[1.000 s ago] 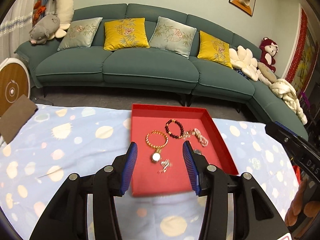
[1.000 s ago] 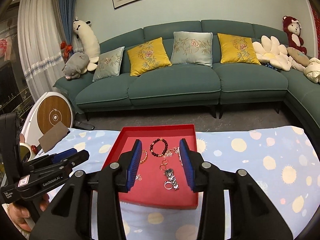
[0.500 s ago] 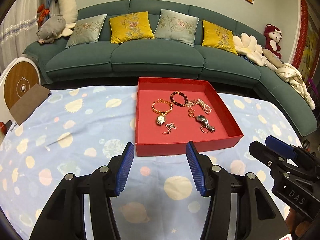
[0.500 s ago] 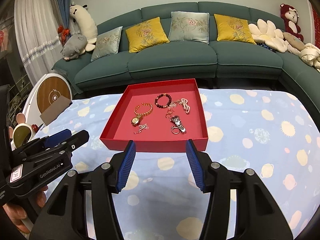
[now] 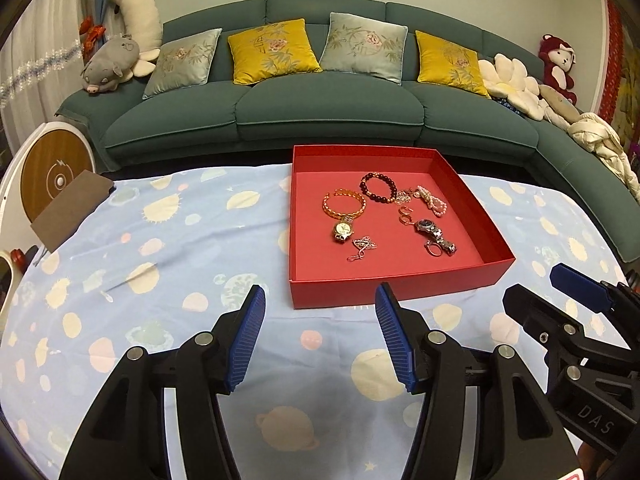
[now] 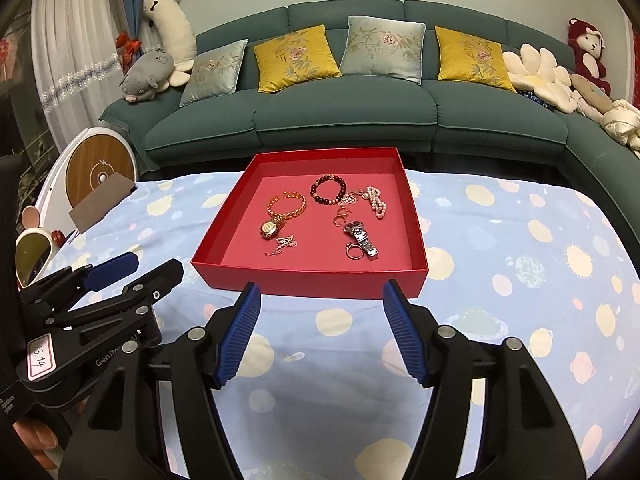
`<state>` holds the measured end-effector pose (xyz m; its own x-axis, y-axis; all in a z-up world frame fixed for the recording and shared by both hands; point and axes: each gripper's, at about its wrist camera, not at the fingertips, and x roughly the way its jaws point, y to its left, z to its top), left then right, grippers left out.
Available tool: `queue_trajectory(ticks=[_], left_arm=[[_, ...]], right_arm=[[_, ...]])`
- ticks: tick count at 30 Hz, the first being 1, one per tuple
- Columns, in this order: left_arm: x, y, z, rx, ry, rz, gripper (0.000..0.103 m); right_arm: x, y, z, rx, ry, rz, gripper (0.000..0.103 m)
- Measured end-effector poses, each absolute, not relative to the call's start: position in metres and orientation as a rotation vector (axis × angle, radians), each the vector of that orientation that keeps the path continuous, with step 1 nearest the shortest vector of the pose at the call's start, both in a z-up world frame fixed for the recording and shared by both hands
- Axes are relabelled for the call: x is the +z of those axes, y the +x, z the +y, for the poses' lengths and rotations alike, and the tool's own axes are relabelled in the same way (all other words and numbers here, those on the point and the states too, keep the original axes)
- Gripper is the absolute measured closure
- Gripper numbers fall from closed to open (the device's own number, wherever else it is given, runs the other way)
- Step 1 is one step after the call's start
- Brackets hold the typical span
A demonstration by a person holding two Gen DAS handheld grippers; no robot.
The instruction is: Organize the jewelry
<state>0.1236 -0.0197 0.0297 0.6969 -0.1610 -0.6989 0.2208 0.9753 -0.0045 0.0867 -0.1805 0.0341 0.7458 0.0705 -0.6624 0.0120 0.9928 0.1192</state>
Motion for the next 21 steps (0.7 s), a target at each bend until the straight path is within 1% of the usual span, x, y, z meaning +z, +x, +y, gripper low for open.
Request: queue_trajectory(ticks=[8, 10, 15, 21], left_arm=[[0.0288, 0.1208, -0.0247, -0.208, 0.112, 0.760, 0.043], [0.0284, 0.1197, -0.0250, -0.199, 0.123, 0.754, 0.039], [0.0275, 0.1193, -0.0263, -0.193, 0.127, 0.753, 0.039], [0.0264, 0.1178, -0.0287, -0.186, 0.140, 0.746, 0.039]], right_arm=[[0.0320, 0.0851, -0.1771, 0.033, 0.104, 0.733, 0.041], [0.0315, 0.0847, -0.1770, 0.031, 0.103, 0.734, 0.041], [0.0303, 0.0844, -0.1768, 0.023, 0.092, 0.733, 0.038], [0.0291, 0.0852, -0.1783, 0.020, 0.094, 0.733, 0.038]])
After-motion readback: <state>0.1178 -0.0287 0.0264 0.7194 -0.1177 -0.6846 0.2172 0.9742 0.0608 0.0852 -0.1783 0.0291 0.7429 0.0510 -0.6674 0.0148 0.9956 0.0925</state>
